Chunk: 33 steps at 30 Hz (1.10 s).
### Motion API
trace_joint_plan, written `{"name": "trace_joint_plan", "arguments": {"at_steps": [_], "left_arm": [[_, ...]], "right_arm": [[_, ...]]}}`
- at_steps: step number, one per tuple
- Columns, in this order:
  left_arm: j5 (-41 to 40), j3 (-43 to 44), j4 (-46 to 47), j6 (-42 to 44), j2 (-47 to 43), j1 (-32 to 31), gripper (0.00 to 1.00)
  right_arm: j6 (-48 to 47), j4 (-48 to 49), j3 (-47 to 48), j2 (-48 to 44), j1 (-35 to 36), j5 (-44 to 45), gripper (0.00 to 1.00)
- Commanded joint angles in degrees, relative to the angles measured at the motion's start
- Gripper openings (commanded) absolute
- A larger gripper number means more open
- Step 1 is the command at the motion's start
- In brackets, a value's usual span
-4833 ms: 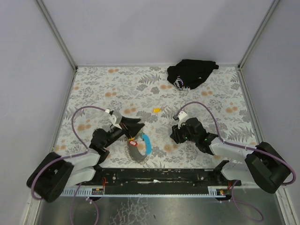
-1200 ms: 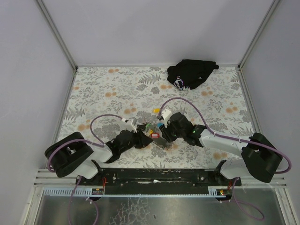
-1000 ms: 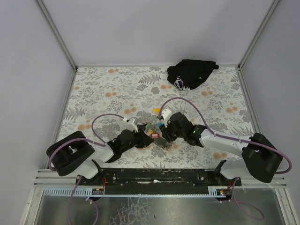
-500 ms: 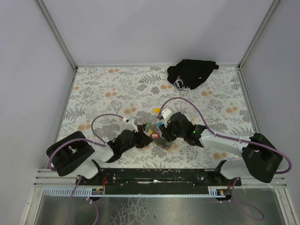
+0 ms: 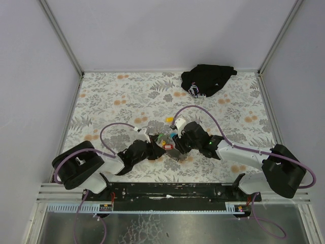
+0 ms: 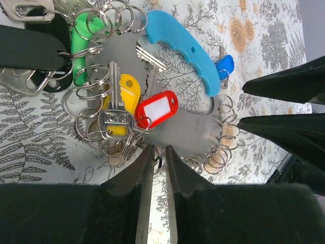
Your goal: Put the keys on the keyring
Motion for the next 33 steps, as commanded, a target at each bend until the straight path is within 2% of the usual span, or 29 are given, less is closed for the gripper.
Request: {"name": "trace_joint_plan", "arguments": {"at_steps": [1, 6, 10, 15, 21, 26, 31, 33], "left_arm": [[-0.91, 1.52, -0.29, 1.06, 1.52, -0.33, 0.13], [-1.37, 1.4, -0.89, 1.51, 0.58, -0.32, 0.09], [-2.1, 1.63, -2.91, 3.1, -1.12, -0.32, 0.0], [-1.72, 2.77, -7.1, 7.82, -5.77, -0.31, 0.0], [0.49, 6.97, -16.45, 17.64, -12.7, -0.31, 0.0], [2.38, 7.71, -19.27, 26.94, -17.47, -0.36, 0.0], [2.05, 6.36, -15.89, 33.99, -22.53, -0.21, 0.0], [2.97, 6.25, -13.79, 36.66, -23.95, -0.01, 0.0]], "right_arm": [[0.22, 1.76, 0.32, -0.25, 0.36, -0.68, 0.43], [0.15, 1.81, 0.21, -0.36, 0.38, -0.68, 0.42], [0.2, 1.78, 0.19, -0.47, 0.38, -0.86, 0.42], [-0.03, 2.26, 0.19, -1.27, 0.32, -2.0, 0.42], [-1.2, 4.97, -0.49, -4.75, 0.37, -4.36, 0.44], [-2.64, 11.98, -4.33, -11.18, 0.3, -5.09, 0.53], [-3.14, 18.78, -8.19, -17.01, -0.18, -2.76, 0.7], [-3.04, 19.33, -7.95, -17.37, -0.67, -2.03, 0.72]]}}
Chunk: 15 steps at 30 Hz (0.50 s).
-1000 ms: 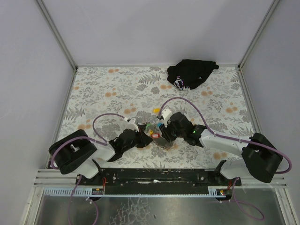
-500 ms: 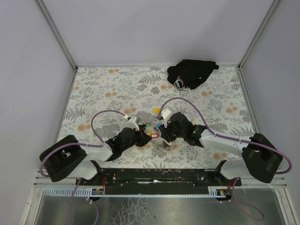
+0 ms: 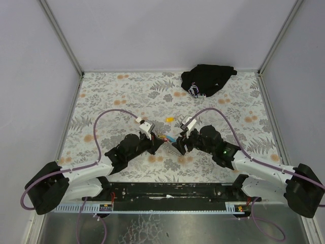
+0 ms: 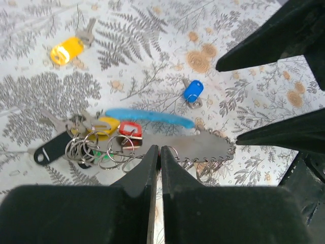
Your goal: Put the keys on the keyring
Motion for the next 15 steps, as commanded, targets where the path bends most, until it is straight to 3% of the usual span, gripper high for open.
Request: {"name": "trace_joint_plan", "arguments": {"at_steps": [1, 7, 15], "left_arm": [[1.76, -0.42, 6.54, 10.09, -3.7, 0.1, 0.0], [9.56, -1.7, 14.81, 15.83, -5.01, 2.27, 0.0], [17.26, -3.34, 19.23, 14.78, -1.26, 5.48, 0.0]], "right_arm": [[-0.89, 6.98, 0.51, -1.79, -0.99, 1.74, 0.72], [0.51, 3.54, 5.7, 2.59, -2.82, 1.32, 0.66], [1.17, 5.98, 5.91, 8.7, -4.37, -1.8, 0.64]]}}
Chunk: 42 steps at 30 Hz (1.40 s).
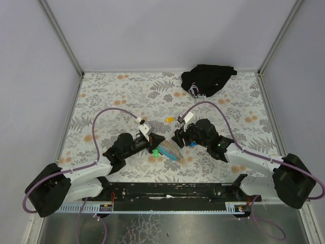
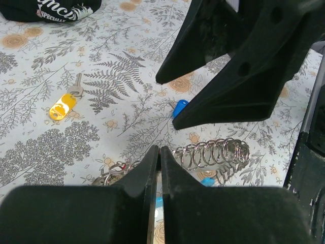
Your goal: Put the keys on the keyring
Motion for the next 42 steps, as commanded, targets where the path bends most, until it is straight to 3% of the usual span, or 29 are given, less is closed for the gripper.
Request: {"name": "trace_joint_plan", "arguments": {"at_steps": [1, 13, 21, 32, 42], "left_arm": [[5.55, -1.85, 10.45, 0.88, 1.81, 1.04, 0.0], [11.52, -4.57, 23.31, -1.2, 7.56, 2.72, 0.0], [17.08, -4.01, 27.83, -2.78, 9.73, 4.82, 0.0], [21.03, -4.47, 35.84, -7.13, 13.52, 5.97, 0.0], [18.17, -5.34, 36.77, -7.76, 13.3, 6.53, 0.0]], "right_arm": [[0.8, 3.69, 2.18, 2.93, -0.43, -2.72, 0.64], [-0.74, 12.56, -4.35, -1.33, -5.19, -17.65, 0.61], [-1.64, 12.92, -1.63, 2.32, -5.62, -25.63, 0.54], [-5.15, 16.43, -3.99, 1.98, -5.62, -28.22, 0.39], [-7.36, 15.25, -6.13, 0.46, -5.62, -29.93, 0.39]]}}
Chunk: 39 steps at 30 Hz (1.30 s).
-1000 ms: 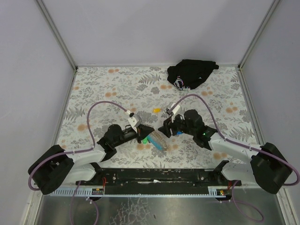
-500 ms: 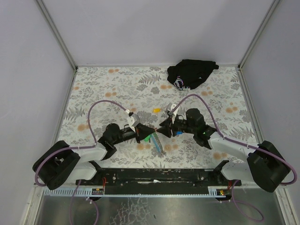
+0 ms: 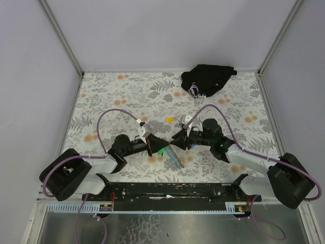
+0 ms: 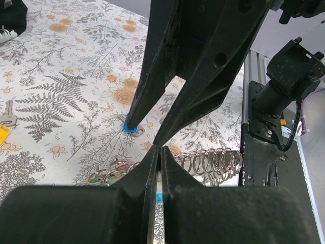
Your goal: Put the keys on the keyring
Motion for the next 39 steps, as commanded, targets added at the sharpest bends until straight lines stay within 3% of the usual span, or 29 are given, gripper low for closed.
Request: {"name": "trace_joint_plan", "arguments": {"at_steps": [1, 9, 26, 35, 37, 39], "left_arm": [[-1.95, -0.52, 7.2, -0.39, -1.4, 0.88, 0.0], [-0.38, -0.27, 7.43, -0.73, -1.26, 0.93, 0.0], [6.75, 1.35, 10.32, -2.46, 1.74, 0.97, 0.0], [7.16, 1.59, 10.25, -2.72, 1.64, 0.97, 0.0], [6.67, 1.58, 9.43, -2.34, 1.63, 0.97, 0.04], [5.72, 1.44, 7.21, -1.37, 0.73, 0.99, 0.09]], "right_arm": [[-1.97, 2.16, -1.73, -2.13, -0.14, -2.02, 0.39], [-1.65, 2.19, -0.14, 0.75, -0.13, -7.82, 0.4], [0.1, 6.57, 0.92, 2.25, -0.13, -9.33, 0.35], [-0.43, 4.63, 2.22, 3.13, -0.13, -12.65, 0.1], [-0.93, 3.2, 2.96, 3.02, -0.13, -13.01, 0.01], [-1.75, -0.7, 4.57, 2.73, -0.13, -12.43, 0.0]]}}
